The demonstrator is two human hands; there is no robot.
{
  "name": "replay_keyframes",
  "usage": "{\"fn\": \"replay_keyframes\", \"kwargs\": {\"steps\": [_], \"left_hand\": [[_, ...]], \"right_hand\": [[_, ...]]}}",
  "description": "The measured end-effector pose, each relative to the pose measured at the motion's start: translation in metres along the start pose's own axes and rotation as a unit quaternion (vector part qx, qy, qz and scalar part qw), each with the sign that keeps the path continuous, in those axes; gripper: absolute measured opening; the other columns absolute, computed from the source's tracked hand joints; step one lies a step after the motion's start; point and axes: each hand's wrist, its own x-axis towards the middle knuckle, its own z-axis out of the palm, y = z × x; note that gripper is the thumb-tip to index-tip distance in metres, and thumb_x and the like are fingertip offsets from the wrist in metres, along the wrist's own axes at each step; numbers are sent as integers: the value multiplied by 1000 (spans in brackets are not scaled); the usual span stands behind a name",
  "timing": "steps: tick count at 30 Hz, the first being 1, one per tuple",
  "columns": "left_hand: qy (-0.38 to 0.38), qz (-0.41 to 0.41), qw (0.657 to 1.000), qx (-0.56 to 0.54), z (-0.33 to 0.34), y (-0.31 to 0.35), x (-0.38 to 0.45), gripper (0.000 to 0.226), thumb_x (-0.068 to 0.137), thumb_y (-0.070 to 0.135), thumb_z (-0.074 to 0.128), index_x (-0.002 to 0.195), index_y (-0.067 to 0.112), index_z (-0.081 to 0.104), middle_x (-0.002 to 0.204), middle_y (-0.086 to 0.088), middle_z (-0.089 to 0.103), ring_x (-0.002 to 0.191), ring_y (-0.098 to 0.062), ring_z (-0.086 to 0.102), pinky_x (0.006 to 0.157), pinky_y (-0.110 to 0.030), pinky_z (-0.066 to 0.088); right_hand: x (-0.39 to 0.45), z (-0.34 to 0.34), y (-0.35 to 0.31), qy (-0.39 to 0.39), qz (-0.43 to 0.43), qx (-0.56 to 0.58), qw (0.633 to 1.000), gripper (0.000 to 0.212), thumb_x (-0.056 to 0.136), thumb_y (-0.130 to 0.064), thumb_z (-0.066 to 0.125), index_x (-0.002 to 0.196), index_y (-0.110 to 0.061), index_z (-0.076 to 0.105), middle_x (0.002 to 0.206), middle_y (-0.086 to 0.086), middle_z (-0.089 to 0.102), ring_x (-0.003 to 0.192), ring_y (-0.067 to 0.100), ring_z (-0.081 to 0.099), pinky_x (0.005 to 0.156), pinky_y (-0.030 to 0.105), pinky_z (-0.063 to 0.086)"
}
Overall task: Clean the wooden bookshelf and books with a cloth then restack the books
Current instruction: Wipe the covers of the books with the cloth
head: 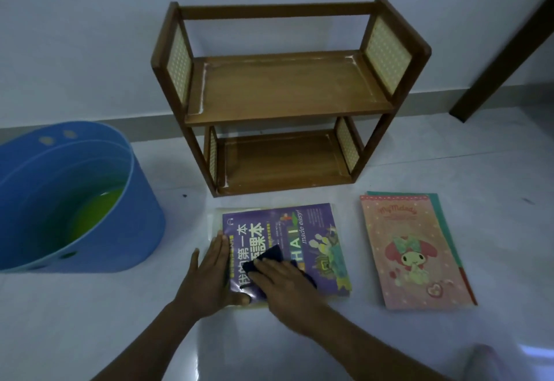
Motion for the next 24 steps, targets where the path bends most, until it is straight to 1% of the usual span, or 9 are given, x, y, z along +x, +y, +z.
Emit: {"fn": "replay_keyframes", "kwargs": {"steps": [2, 5, 7, 10, 13, 15, 20, 22, 24], "left_hand": [[-24, -10, 1000, 3, 0, 1, 0, 133, 60, 92, 42, 149, 12, -15, 154, -1, -22, 143, -17, -16, 113, -43, -9], [-23, -16, 1000, -12, 3, -1, 4, 132, 59, 93, 42, 151, 16, -13, 161, -2, -10, 147, -17, -10, 115, -48, -9], [-15, -15, 999, -33, 6, 0, 7, 134, 56, 96, 42, 151, 18, -11, 162, -1, -2, 148, -17, -3, 118, -51, -5], [32, 11, 999, -27, 12, -3, 5, 135, 54, 96, 42, 151, 14, -6, 161, -4, 8, 147, -23, 13, 116, -55, 2], [50, 13, 999, -19, 16, -7, -3, 133, 56, 93, 41, 147, 19, -22, 160, -3, 5, 146, -23, 11, 115, -56, -2], [35, -23, 999, -34, 14, -4, -6, 137, 54, 92, 48, 147, 20, -22, 161, -3, 4, 148, -19, 7, 115, -55, -7], [19, -37, 999, -35, 11, 7, -1, 135, 55, 95, 43, 148, 18, -19, 162, 0, 0, 148, -16, 1, 114, -52, -12], [24, -39, 998, -34, 12, 4, -2, 136, 57, 94, 44, 149, 15, -16, 162, -3, 0, 148, -18, 4, 114, -53, -11], [52, -19, 998, -12, 16, 3, -5, 133, 58, 96, 38, 150, 14, -13, 161, -8, 8, 147, -24, 11, 113, -58, -3]], "right_hand": [[15, -12, 34, -1, 18, -43, 999, 46, 76, -20, 62, 121, -27, 57, 131, -3, 60, 121, 21, 56, 88, 43, 53], [36, -33, 75, 44, 303, -19, 952, 47, 85, -21, 59, 131, -24, 52, 141, 2, 50, 130, 28, 45, 86, 50, 49], [47, -36, 61, 19, 384, -8, 923, 58, 85, -24, 58, 140, -18, 40, 148, 8, 39, 134, 32, 36, 97, 53, 42], [54, -20, -5, -11, 209, 49, 977, 70, 79, -23, 61, 142, -13, 31, 146, 14, 35, 132, 34, 33, 105, 54, 36], [57, -10, -34, -99, 32, 127, 986, 66, 85, -26, 61, 144, -17, 32, 151, 9, 35, 139, 28, 29, 112, 47, 27], [70, -12, -3, -41, 42, 101, 993, 58, 83, -22, 61, 138, -24, 41, 143, 3, 45, 134, 24, 39, 103, 45, 36], [82, -46, 75, -11, 351, 95, 932, 53, 89, -22, 56, 139, -25, 38, 145, 5, 41, 136, 25, 33, 103, 50, 34], [76, -41, 50, -17, 320, 76, 944, 57, 87, -16, 57, 140, -23, 38, 149, 3, 37, 139, 25, 28, 103, 53, 32], [58, -22, 3, -4, 176, 67, 982, 57, 79, -14, 63, 133, -24, 47, 146, 0, 43, 136, 26, 37, 97, 53, 37]]}}
